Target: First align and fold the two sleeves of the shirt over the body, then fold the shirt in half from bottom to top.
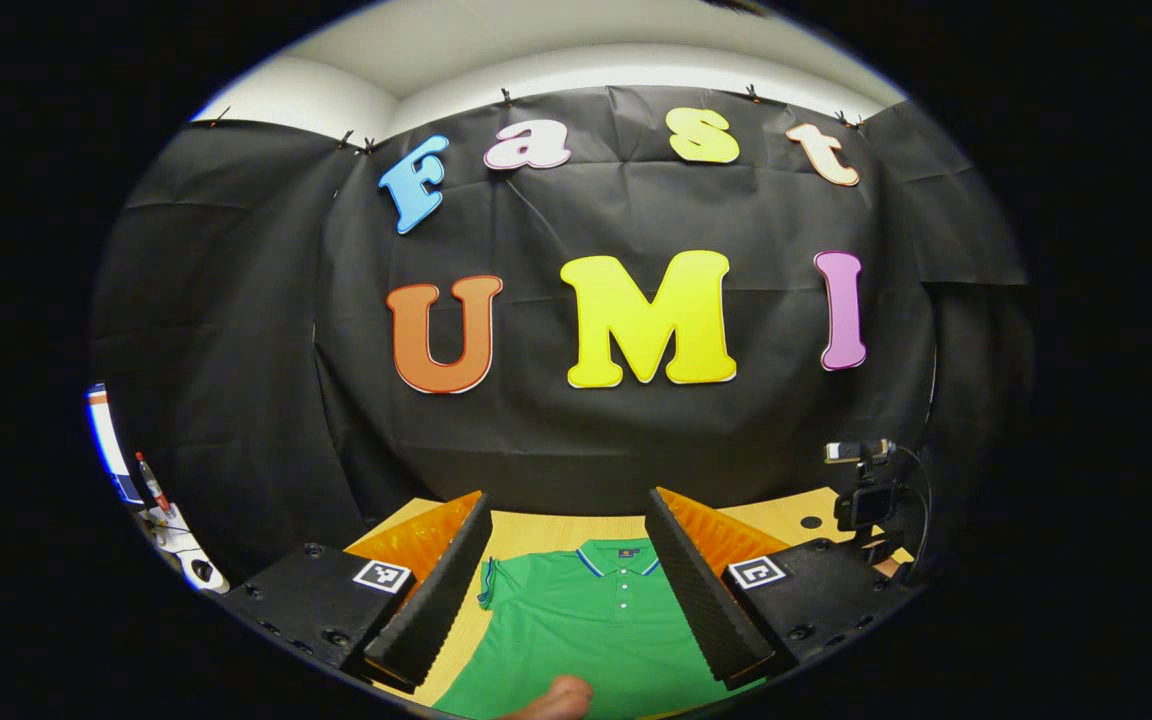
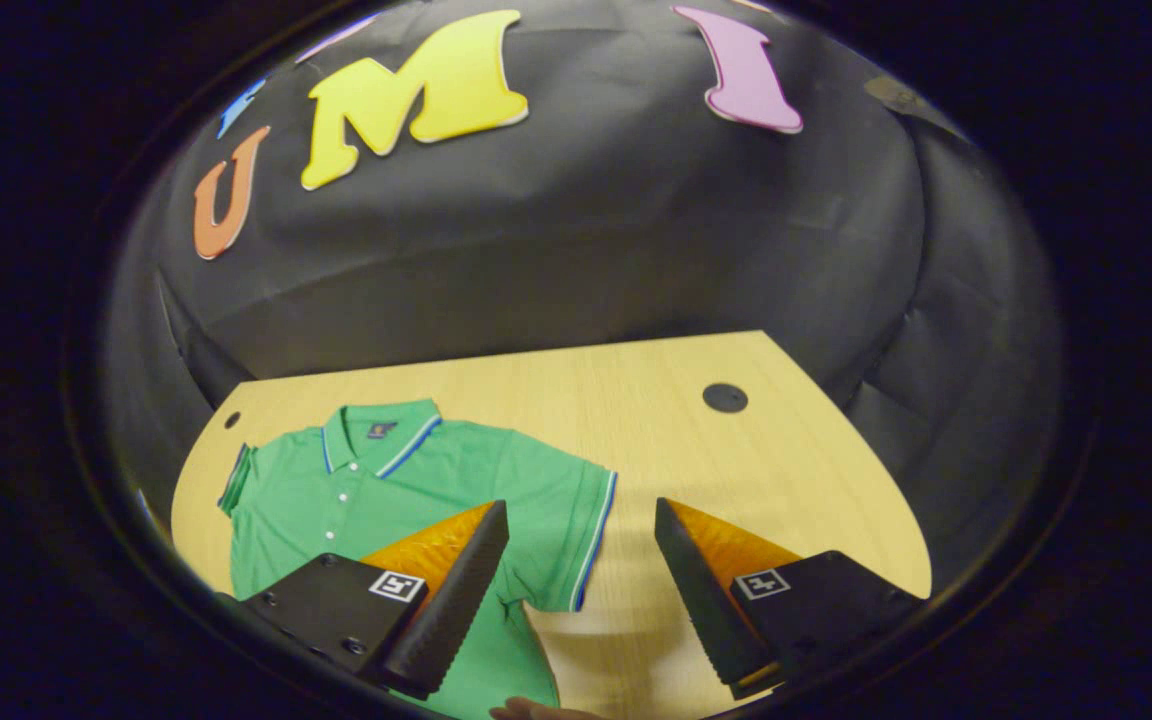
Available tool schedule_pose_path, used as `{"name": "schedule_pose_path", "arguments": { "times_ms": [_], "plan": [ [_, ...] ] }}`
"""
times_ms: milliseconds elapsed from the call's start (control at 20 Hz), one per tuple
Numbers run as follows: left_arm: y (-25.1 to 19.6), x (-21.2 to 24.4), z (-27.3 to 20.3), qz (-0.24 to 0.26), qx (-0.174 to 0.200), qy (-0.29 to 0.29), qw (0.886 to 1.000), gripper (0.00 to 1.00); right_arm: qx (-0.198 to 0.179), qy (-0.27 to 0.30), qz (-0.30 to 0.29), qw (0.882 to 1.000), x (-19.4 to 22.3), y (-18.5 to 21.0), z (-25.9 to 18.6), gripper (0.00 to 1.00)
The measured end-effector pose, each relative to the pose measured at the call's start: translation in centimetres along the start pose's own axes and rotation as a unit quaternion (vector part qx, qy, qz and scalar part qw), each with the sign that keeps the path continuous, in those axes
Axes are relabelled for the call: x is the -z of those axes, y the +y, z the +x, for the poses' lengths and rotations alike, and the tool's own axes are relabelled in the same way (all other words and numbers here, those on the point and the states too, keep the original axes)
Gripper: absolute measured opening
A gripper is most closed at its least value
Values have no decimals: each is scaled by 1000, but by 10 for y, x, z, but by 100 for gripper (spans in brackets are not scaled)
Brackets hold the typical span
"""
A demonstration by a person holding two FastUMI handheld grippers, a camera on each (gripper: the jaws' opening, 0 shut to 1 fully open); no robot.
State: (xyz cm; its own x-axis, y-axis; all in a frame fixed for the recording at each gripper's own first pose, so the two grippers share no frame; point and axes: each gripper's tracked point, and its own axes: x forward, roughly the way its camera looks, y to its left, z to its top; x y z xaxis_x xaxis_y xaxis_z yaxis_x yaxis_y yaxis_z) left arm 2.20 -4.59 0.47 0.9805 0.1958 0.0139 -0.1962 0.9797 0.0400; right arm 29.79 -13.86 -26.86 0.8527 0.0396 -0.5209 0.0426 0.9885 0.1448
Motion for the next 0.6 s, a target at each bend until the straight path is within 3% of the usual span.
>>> {"name": "schedule_pose_path", "arguments": {
  "times_ms": [150,250,350,400,450,600],
  "plan": [
    [11,3,-3,-5,-3,8,1000,99,4,25,40,999,12,0,20,96],
    [19,10,-5,-9,-7,18,1000,99,8,37,55,998,20,-2,30,85],
    [27,19,-8,-13,-12,32,999,99,10,51,70,996,28,-4,38,93],
    [30,21,-9,-12,-16,36,999,100,6,53,79,995,28,-4,39,90],
    [35,21,-11,-11,-20,38,999,100,5,56,85,995,30,-4,42,67],
    [42,29,-13,-9,-28,49,998,100,-5,66,108,992,31,-4,50,65]
  ]
}}
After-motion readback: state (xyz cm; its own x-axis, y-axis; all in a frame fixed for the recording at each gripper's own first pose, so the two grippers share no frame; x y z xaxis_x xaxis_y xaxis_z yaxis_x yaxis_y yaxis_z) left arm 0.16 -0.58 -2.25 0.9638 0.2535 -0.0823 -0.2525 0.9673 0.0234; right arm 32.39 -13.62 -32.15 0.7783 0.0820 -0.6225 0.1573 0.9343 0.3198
